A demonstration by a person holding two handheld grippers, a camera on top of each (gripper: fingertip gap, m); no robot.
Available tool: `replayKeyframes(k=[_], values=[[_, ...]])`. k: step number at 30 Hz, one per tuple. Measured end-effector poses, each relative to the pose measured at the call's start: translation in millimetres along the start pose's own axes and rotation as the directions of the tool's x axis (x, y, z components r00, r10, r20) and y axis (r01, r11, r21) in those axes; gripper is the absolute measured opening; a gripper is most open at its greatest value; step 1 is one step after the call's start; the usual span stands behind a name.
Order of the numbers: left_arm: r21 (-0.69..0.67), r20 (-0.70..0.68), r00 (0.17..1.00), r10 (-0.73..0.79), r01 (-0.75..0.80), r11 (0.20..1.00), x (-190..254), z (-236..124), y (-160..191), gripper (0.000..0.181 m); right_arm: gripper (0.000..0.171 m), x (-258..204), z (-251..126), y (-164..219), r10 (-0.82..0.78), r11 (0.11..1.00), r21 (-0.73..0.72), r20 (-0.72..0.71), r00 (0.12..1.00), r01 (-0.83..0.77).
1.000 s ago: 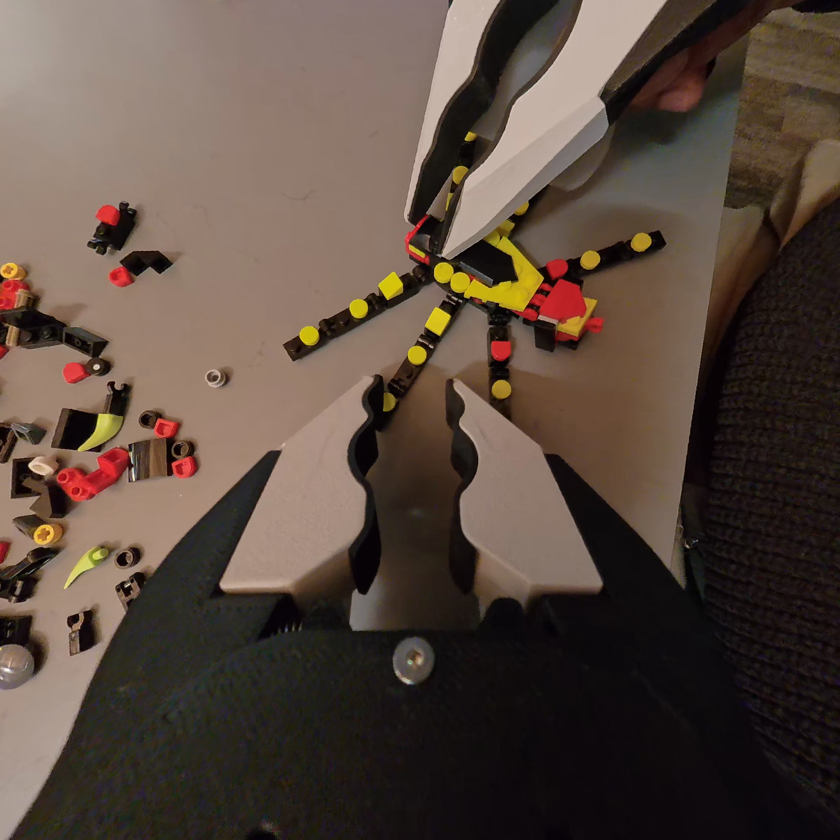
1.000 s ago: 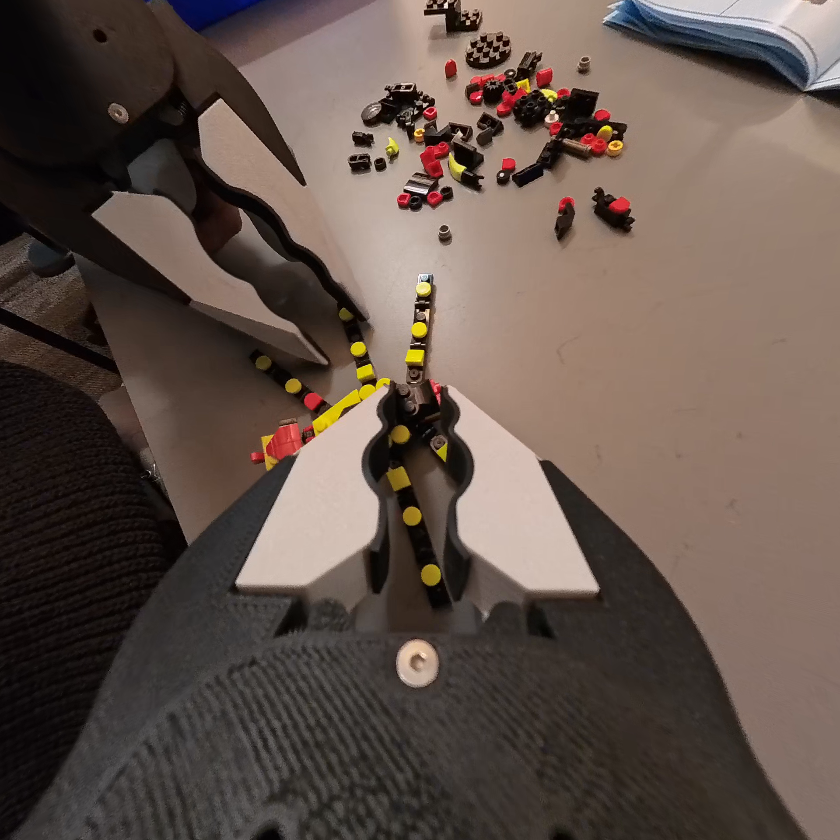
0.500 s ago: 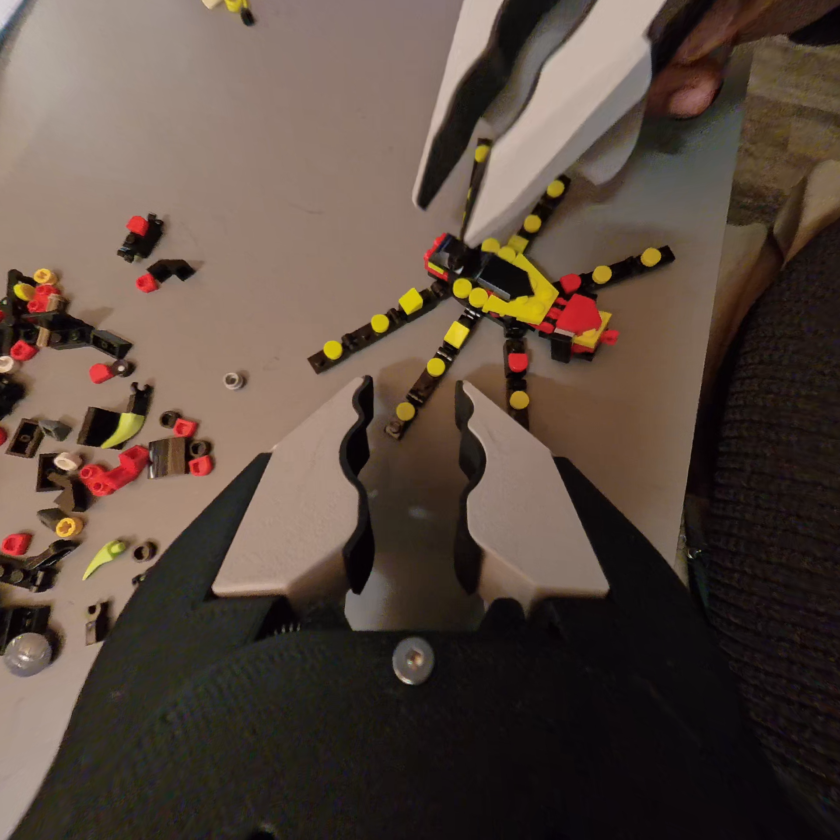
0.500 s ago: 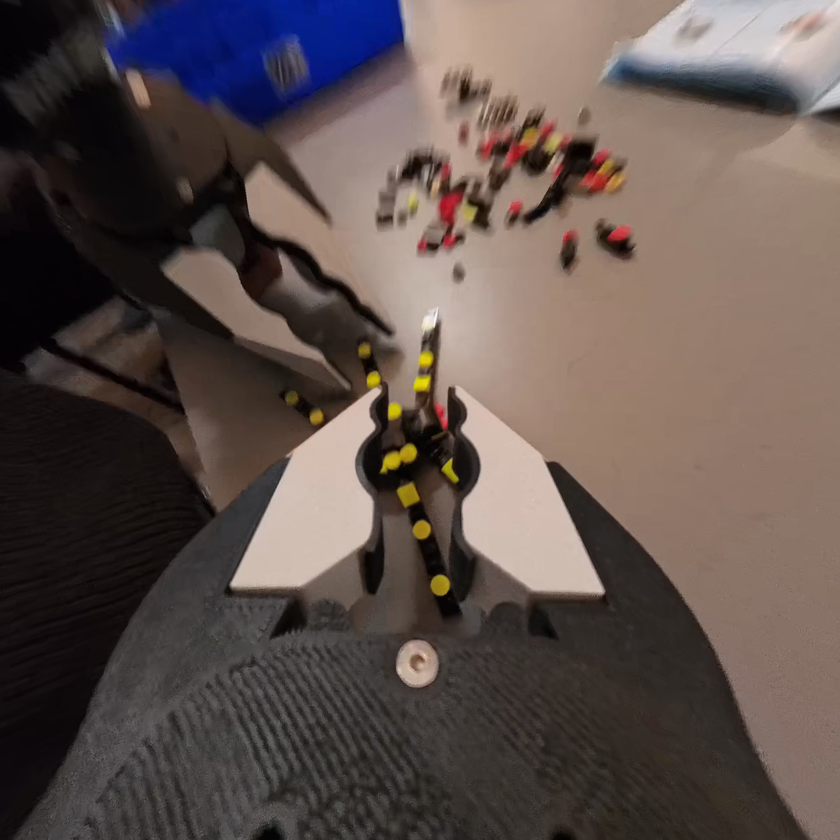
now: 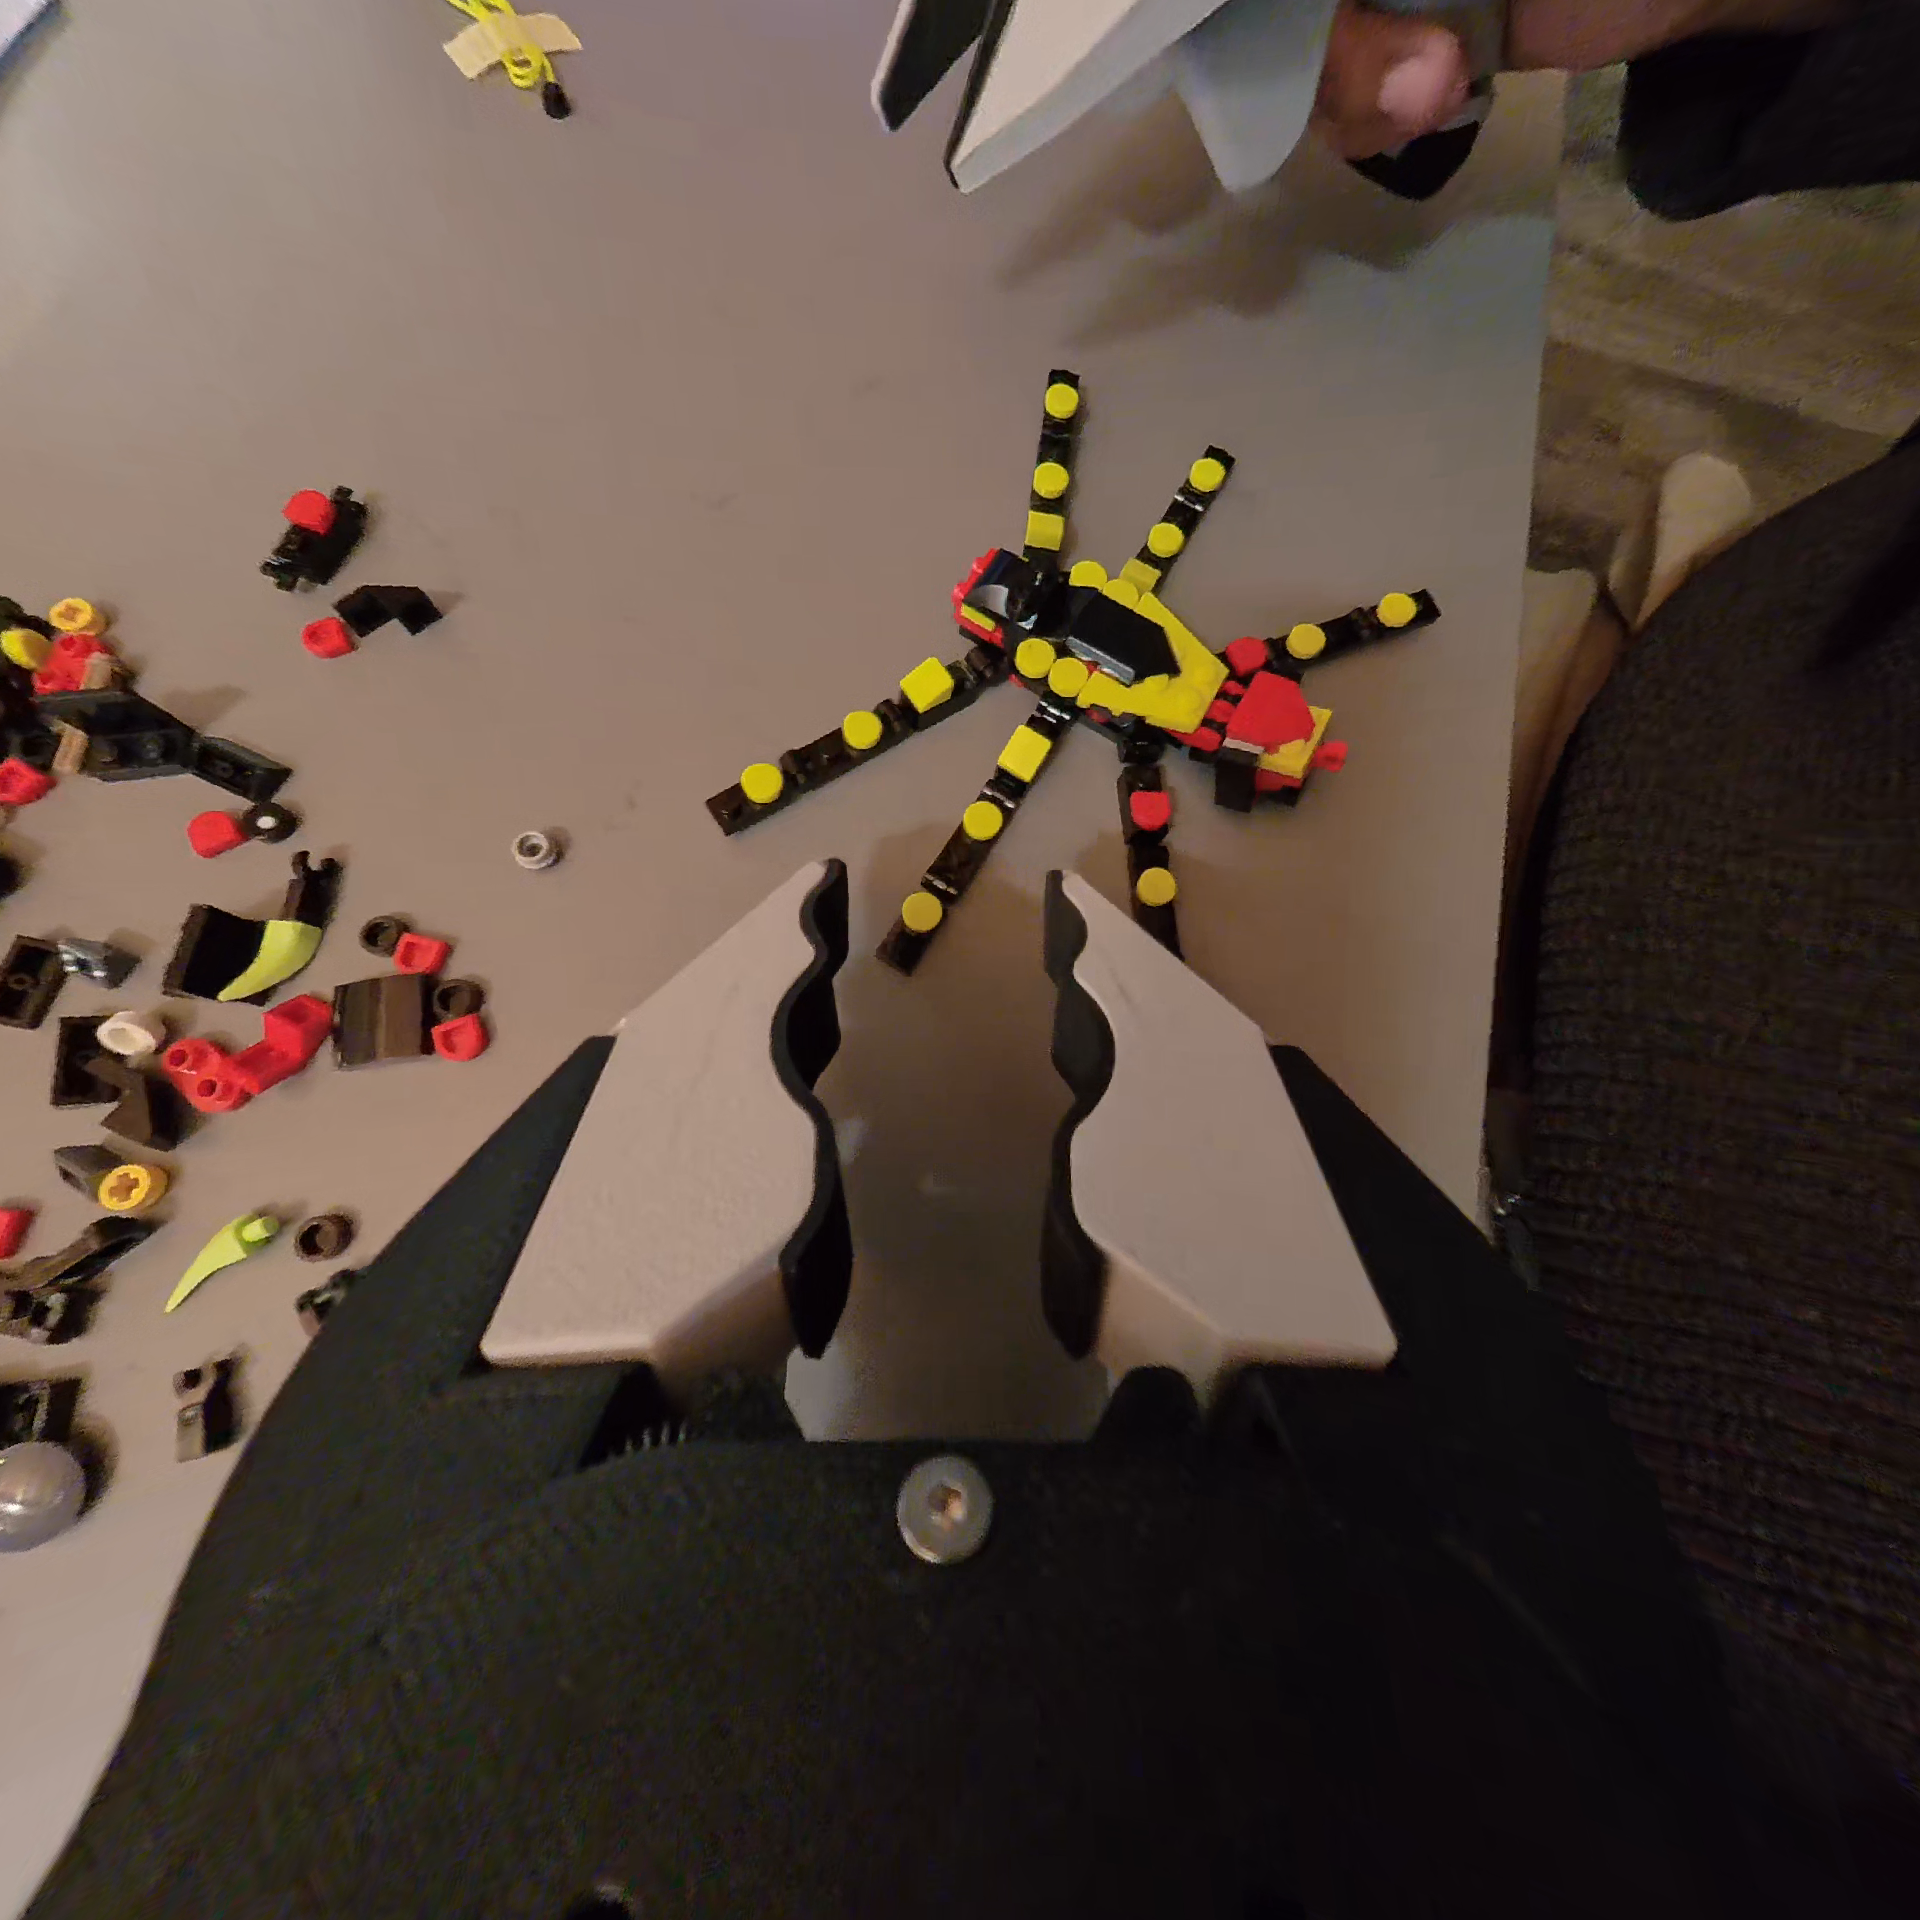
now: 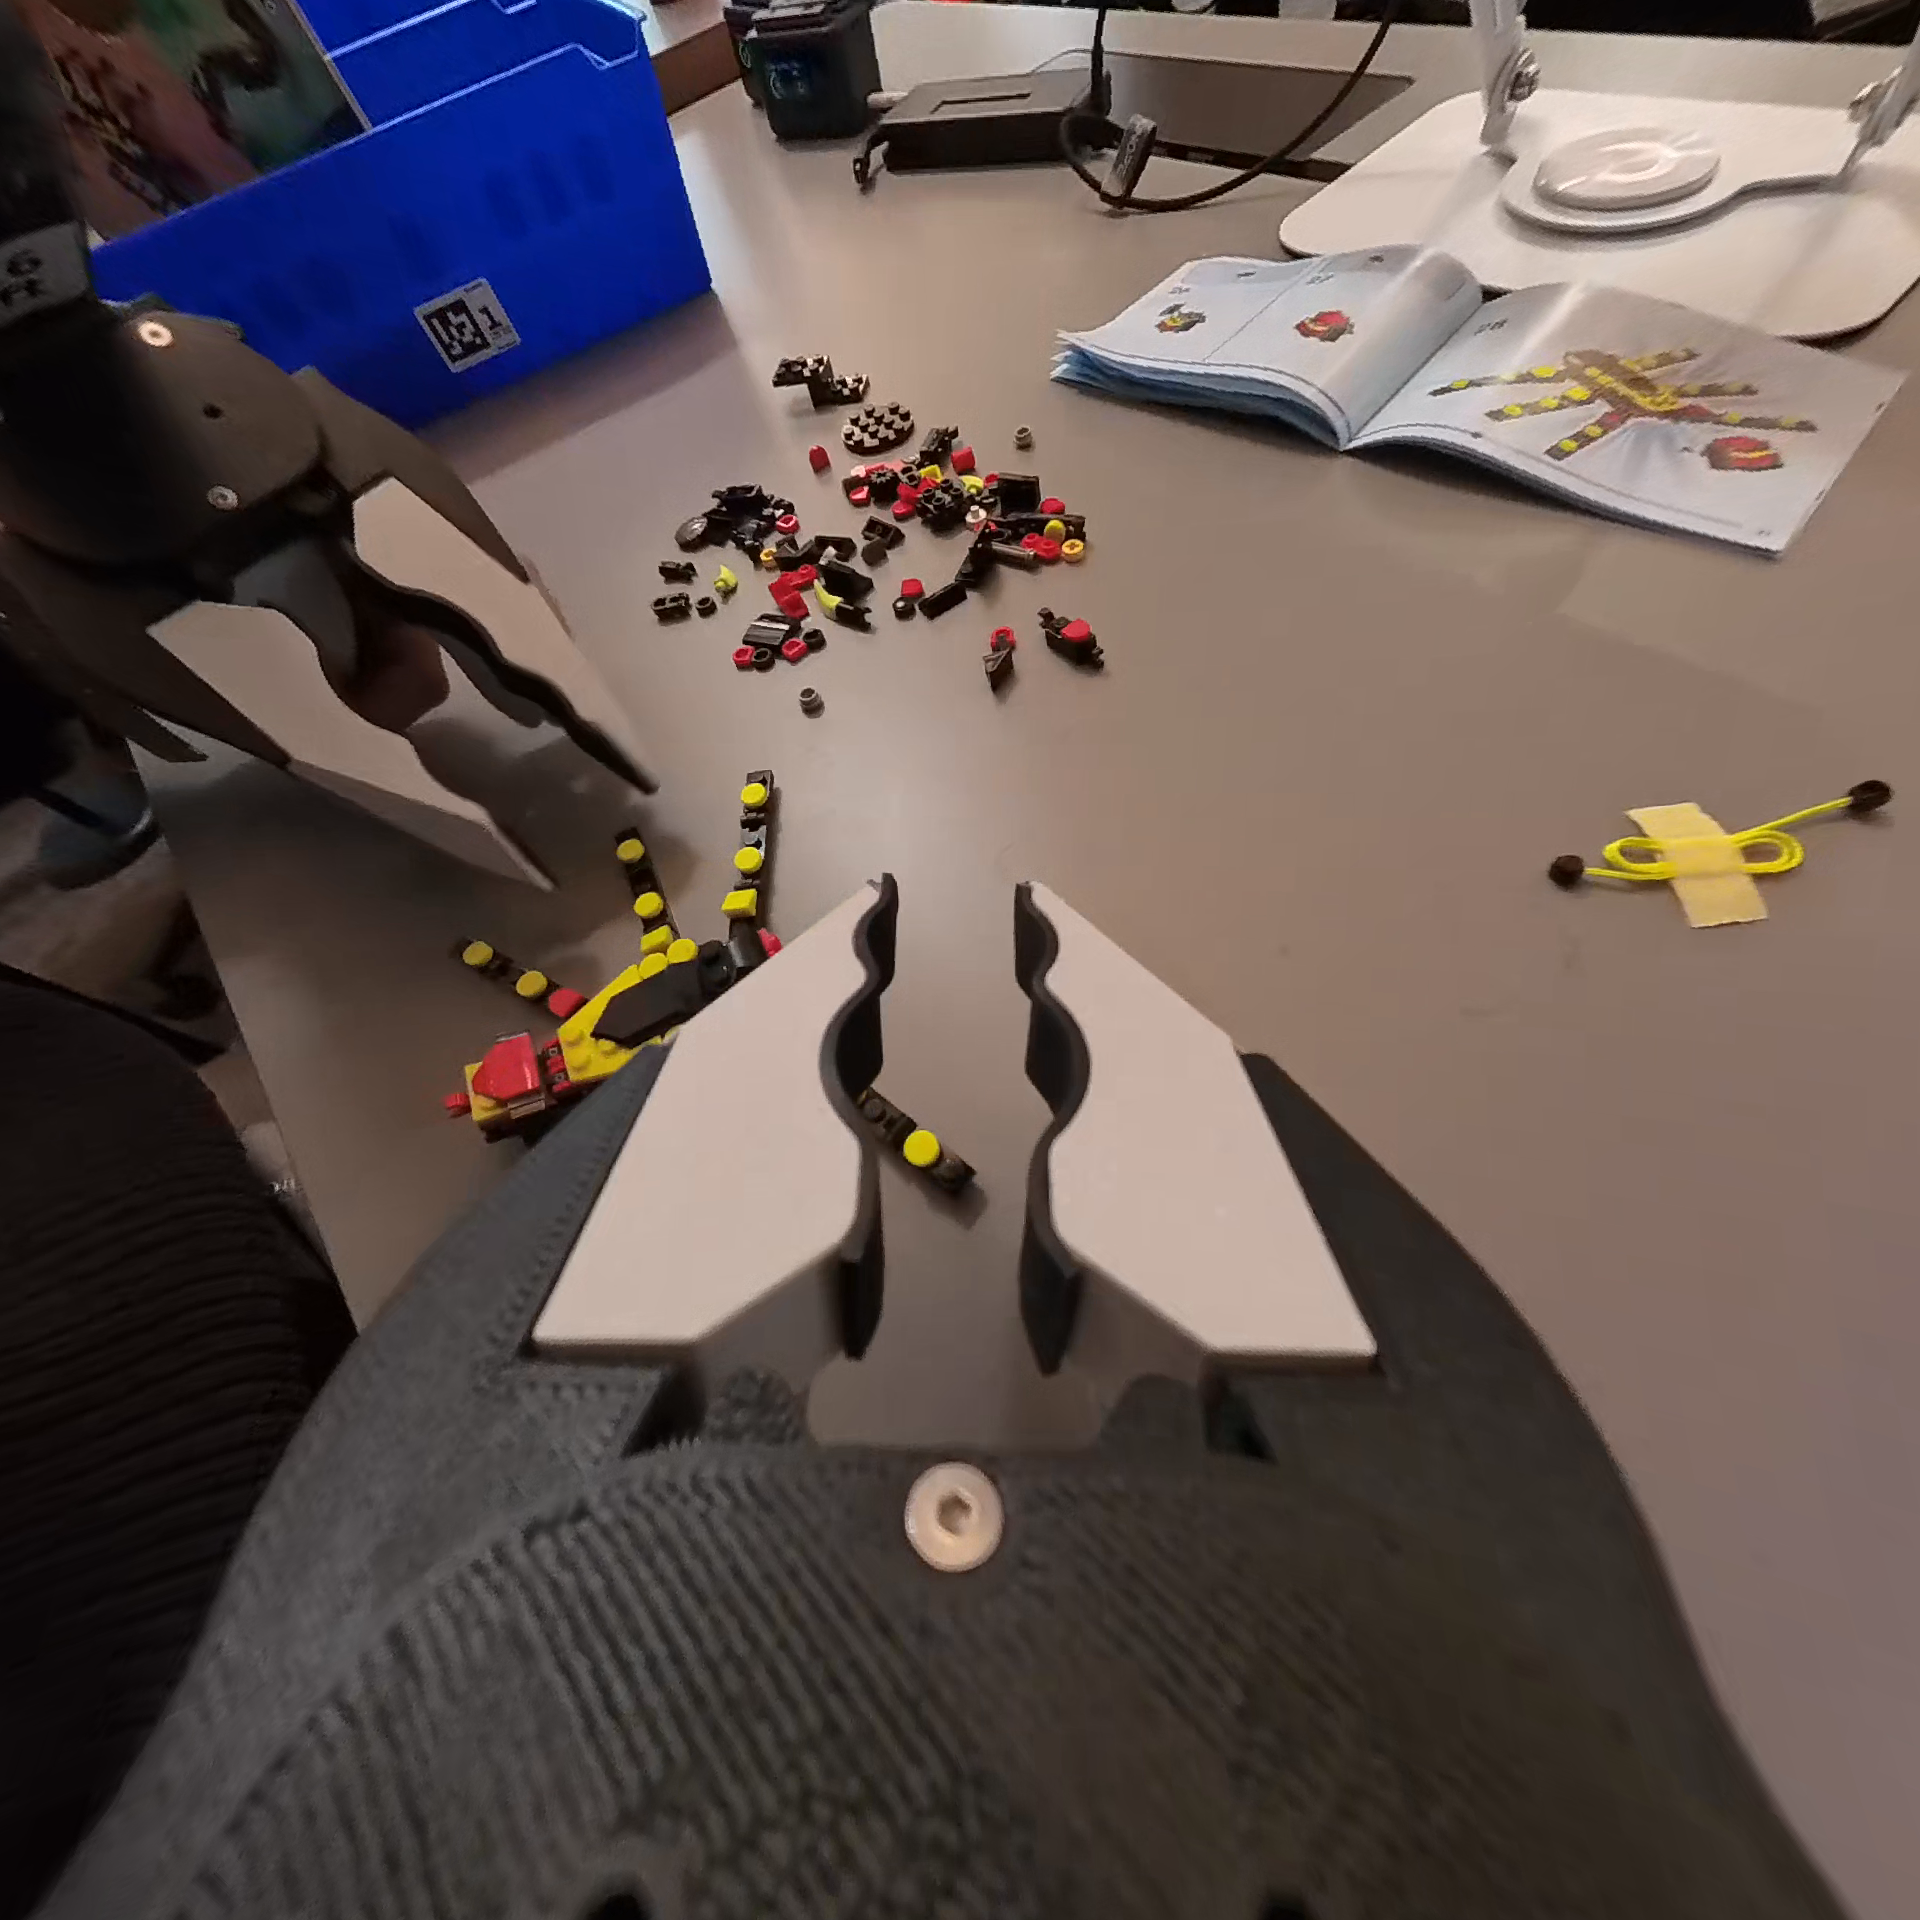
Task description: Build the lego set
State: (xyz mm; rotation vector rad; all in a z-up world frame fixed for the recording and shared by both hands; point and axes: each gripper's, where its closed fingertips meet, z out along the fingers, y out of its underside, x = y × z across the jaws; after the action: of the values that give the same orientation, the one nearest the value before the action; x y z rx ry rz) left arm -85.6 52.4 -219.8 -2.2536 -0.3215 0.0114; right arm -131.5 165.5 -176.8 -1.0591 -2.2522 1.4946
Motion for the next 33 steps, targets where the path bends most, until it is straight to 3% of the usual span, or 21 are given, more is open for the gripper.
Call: replayKeyframes(k=[8, 24, 27, 33], values=[[-0.021, -0.044, 0.999, 0.016, -0.017, 1.000, 10, 4, 4, 0.045, 0.021, 3, -3, -2, 0.057, 0.998, 0.019, 0.016, 0.998, -0.057], [-0.023, -0.017, 1.000, 0.020, -0.020, 1.000, 8, 8, 4, 0.052, 0.024, 6, -9, 21, -0.098, 0.988, -0.119, 0.046, 0.994, 0.103], [-0.029, 0.024, 1.000, -0.009, 0.009, 1.000, 2, 10, 2, 0.048, 0.031, -9, -10, 40, -0.158, 0.964, -0.192, 0.156, 0.975, 0.187], [0.000, 0.050, 0.989, -0.138, 0.138, 0.990, 10, 16, -20, 0.048, 0.031, -11, -5, 61, -0.222, 0.927, -0.269, 0.168, 0.961, 0.261]])
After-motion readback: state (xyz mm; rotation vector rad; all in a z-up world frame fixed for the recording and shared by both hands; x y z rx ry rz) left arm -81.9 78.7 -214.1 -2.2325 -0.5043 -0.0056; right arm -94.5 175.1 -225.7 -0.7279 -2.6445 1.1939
